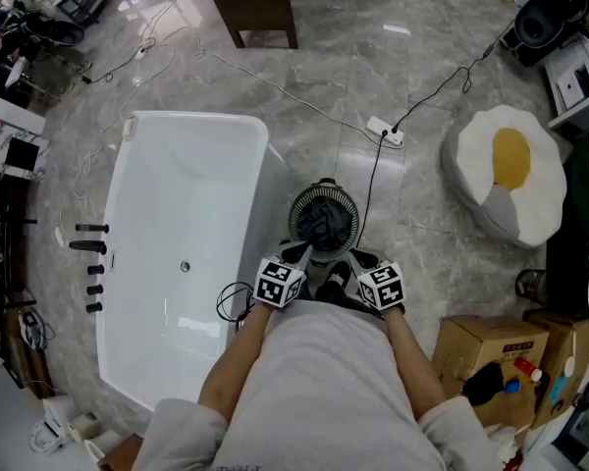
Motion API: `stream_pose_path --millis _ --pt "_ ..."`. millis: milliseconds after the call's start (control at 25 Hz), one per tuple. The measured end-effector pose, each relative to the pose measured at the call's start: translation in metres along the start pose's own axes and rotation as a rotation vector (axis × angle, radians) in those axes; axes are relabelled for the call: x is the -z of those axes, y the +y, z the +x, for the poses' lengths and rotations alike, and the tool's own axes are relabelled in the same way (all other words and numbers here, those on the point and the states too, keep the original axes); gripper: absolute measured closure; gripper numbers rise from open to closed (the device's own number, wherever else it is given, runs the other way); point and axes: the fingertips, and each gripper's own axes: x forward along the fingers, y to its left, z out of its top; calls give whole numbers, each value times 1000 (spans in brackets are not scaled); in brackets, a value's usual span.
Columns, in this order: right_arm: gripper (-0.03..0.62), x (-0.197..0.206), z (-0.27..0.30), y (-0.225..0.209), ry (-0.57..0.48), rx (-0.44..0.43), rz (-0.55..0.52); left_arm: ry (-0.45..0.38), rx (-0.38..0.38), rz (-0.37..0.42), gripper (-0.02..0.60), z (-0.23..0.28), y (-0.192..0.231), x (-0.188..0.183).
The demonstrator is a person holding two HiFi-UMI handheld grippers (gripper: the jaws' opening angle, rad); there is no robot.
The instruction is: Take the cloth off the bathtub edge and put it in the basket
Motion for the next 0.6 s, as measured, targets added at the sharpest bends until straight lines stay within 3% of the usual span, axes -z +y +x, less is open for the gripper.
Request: stream_pose_path --millis 600 --pt "592 -1 -4 -9 -15 18 17 -4 21 -5 523 6 -3 -3"
